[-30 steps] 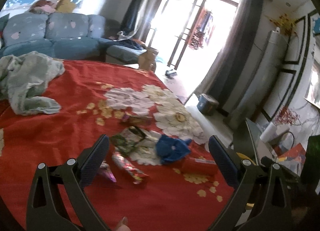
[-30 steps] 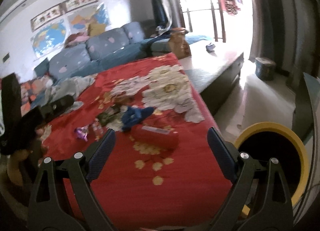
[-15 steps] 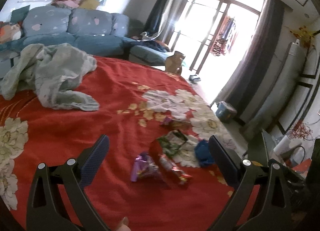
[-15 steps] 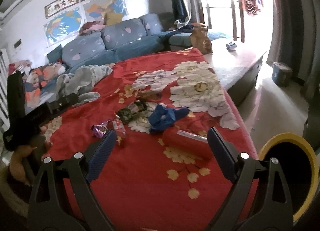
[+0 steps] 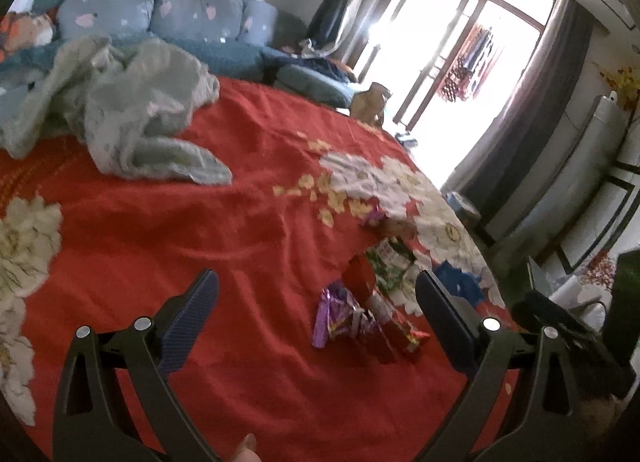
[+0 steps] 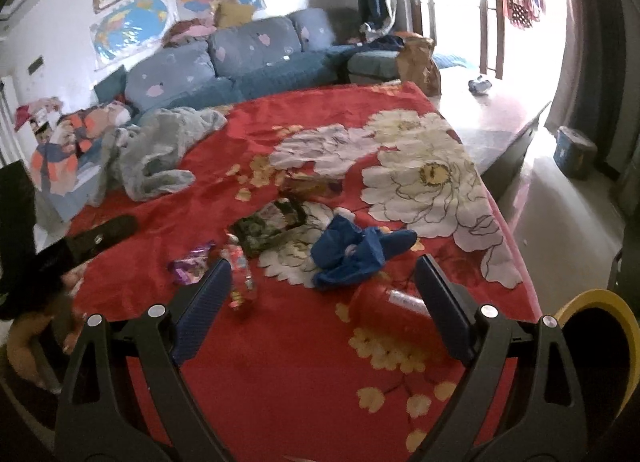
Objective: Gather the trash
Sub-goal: 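Grasp the blue cloth with the right gripper while the left gripper grasps a purple wrapper, then carry the blue cloth and purple wrapper over to the yellow-rimmed bin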
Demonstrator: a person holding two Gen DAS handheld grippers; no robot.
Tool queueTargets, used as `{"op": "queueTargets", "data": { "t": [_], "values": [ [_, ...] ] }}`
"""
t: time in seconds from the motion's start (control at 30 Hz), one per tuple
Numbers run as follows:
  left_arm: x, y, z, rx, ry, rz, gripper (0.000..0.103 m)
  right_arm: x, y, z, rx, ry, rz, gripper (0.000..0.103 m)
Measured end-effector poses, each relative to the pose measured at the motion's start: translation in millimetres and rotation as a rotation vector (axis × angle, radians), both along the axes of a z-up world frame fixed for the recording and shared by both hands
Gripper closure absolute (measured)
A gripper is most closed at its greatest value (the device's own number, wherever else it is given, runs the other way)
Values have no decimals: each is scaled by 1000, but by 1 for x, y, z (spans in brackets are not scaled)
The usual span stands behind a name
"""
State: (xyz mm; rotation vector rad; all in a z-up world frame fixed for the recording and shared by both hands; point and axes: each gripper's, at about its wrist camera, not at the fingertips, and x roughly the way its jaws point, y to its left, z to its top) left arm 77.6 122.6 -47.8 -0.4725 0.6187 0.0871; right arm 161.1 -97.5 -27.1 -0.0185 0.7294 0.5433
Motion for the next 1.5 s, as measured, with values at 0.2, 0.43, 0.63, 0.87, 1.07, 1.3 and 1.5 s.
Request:
{"op": "queueTargets", "data": {
  "t": [0.2, 0.43, 0.63, 0.87, 1.07, 1.3, 1.5],
  "values": [
    [13, -16, -21, -57, 48, -88, 22, 32, 5, -17, -44, 41, -30, 19],
    [22, -36, -34, -40, 84, -139, 36, 62, 13, -35, -82, 88, -25, 23],
    [27, -39, -47, -40, 120, -150, 59, 72, 31, -57, -111, 157, 26, 63],
    [25, -34, -48, -68, 111, -154, 77, 59, 38, -49, -35, 120, 37, 87],
    [19, -25, -36, -76, 70, -135, 77, 40, 35, -30, 25, 100, 73, 87],
    [8, -16, -11, -60, 7, -111, 77, 22, 26, -15, 54, 82, 89, 87],
    [2, -21, 4, -52, -33, -120, 77, 9, 14, -7, 61, 66, 87, 87]
  ]
}}
